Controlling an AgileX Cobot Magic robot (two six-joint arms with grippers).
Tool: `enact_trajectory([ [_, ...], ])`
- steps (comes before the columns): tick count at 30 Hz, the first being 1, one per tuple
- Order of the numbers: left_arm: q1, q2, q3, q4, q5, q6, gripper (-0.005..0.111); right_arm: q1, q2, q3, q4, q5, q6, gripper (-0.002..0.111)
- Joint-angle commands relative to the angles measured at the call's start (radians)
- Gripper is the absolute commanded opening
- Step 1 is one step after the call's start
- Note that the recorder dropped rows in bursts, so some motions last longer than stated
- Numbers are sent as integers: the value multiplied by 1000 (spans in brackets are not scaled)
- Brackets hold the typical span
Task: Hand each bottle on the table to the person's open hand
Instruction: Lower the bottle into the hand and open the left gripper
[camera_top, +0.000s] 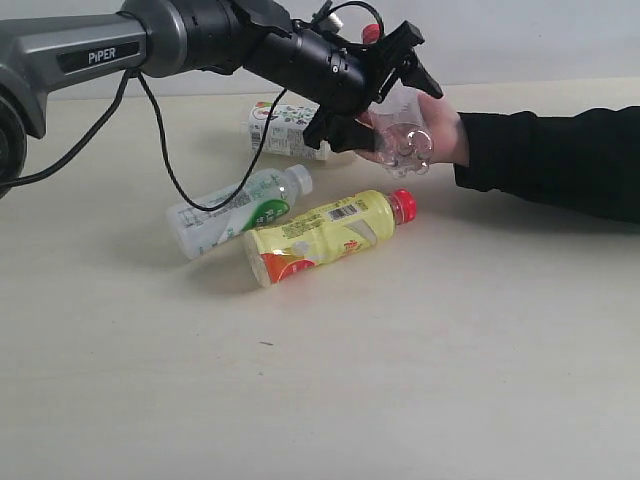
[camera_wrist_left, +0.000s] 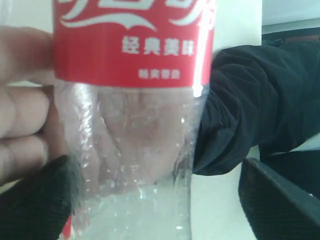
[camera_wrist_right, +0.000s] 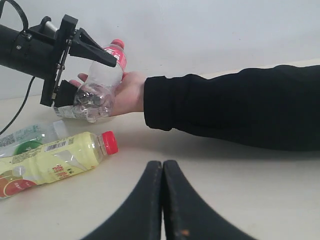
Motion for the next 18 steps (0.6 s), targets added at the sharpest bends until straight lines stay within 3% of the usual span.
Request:
enact_trajectory([
  [1,4,-13,-6,-7,29,31,84,-4,-4,5,0,-11,-1,0],
  [18,21,-86,-6,76,187,113,84,-4,-4,5,0,-11,-1,0],
])
